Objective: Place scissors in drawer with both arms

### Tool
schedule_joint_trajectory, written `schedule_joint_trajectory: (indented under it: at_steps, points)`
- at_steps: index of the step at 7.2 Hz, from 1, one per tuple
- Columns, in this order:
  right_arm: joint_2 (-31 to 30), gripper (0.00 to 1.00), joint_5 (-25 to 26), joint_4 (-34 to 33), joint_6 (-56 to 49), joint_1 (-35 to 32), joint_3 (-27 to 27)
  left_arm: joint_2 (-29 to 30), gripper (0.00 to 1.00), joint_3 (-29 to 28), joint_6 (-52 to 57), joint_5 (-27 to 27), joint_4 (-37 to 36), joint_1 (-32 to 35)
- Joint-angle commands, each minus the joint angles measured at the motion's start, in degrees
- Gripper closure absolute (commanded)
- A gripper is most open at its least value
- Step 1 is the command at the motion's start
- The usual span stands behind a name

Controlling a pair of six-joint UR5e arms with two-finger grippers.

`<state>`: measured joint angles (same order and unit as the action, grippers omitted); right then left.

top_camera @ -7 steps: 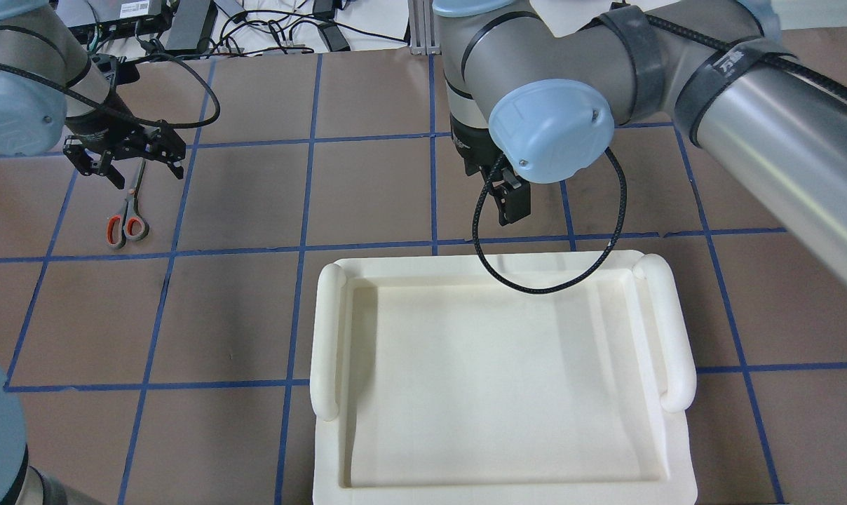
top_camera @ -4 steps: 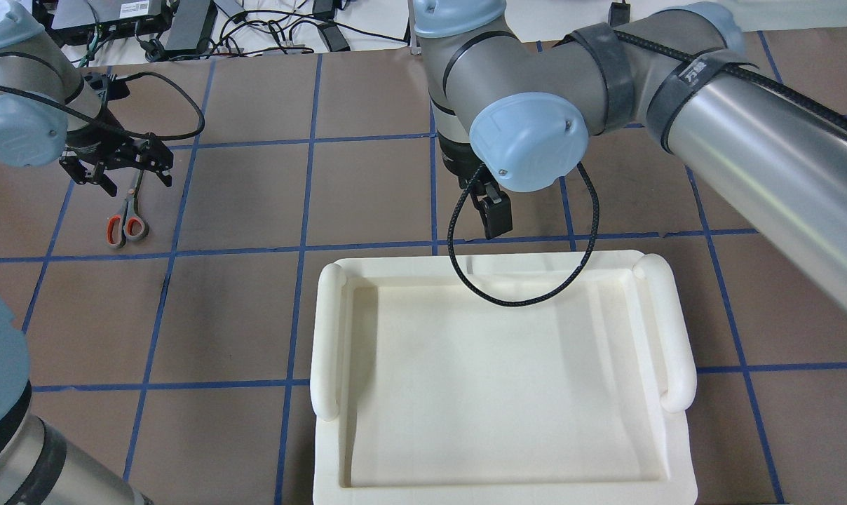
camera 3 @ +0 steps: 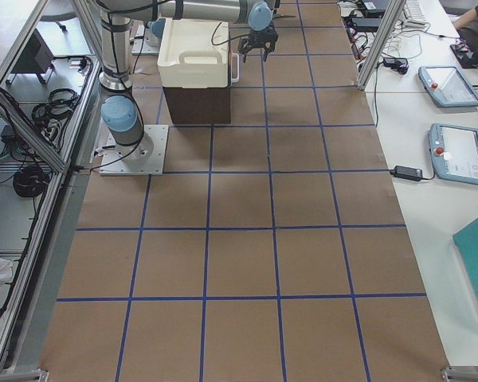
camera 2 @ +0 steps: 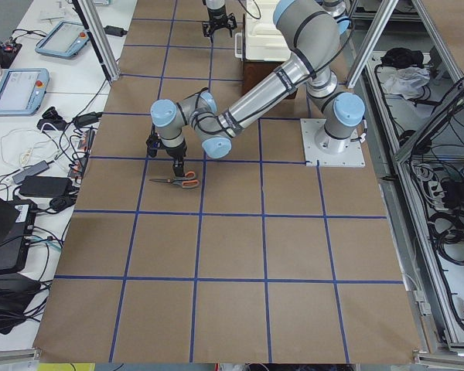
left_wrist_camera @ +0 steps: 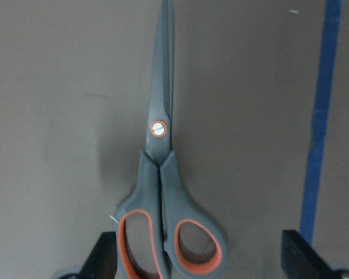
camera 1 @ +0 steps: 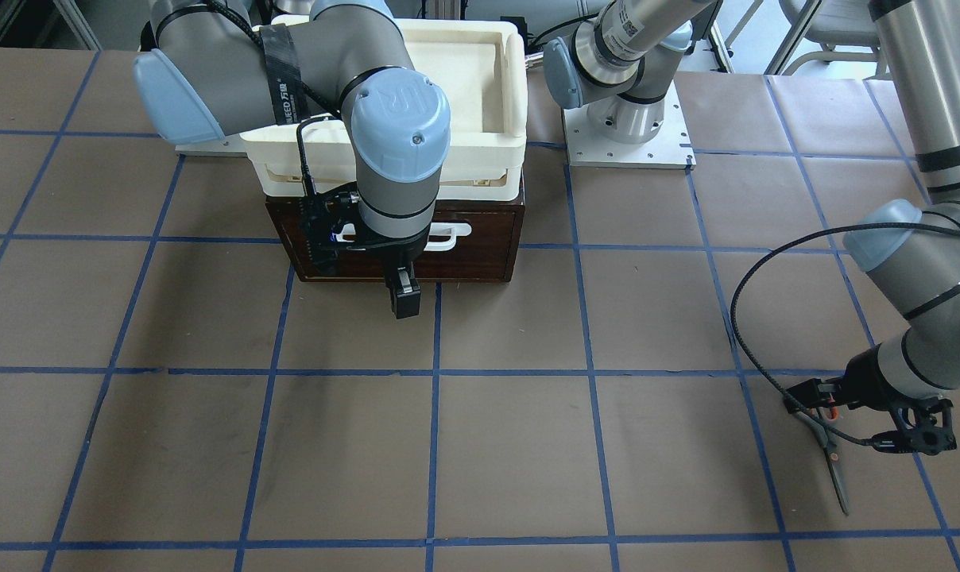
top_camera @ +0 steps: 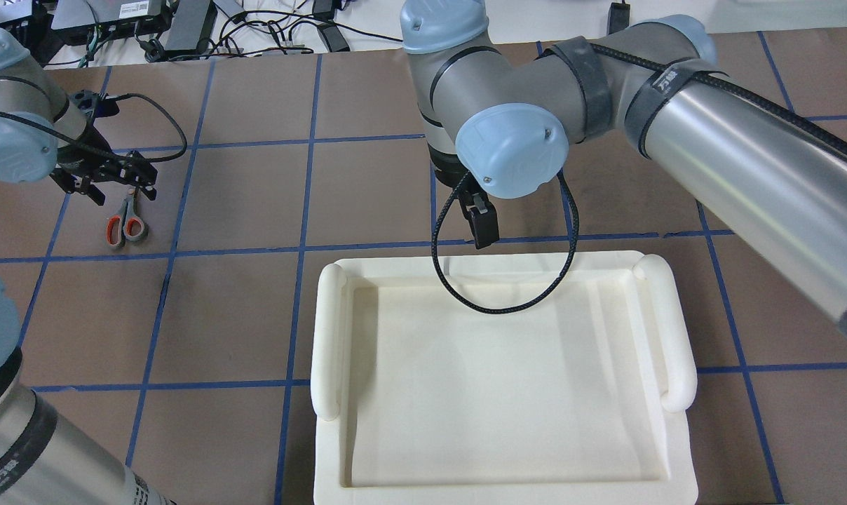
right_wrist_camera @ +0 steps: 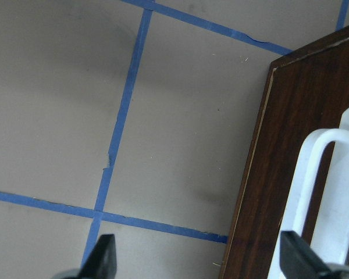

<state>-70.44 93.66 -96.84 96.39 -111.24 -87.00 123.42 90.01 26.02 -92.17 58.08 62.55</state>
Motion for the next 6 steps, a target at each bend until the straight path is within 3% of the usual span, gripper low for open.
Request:
schedule_joint_trajectory:
  at_steps: [1, 3, 6]
  points:
    - [1.0, 0.0, -0.75, 0.34, 0.29, -0.03, 0.07, 3.48, 0.01, -0.62, 2.26, -0.02, -6.45, -0.32]
    - [1.09, 0.0, -1.98, 1.82, 0.29, -0.03, 0.07, 4.02, 0.02, -1.32, 4.65, -0.02, -7.81, -0.41]
    - [1.18, 0.0, -2.86, 5.16, 0.29, 0.05, 0.16, 4.73, 0.18, -1.41, 4.56, 0.68, -7.72, -0.41]
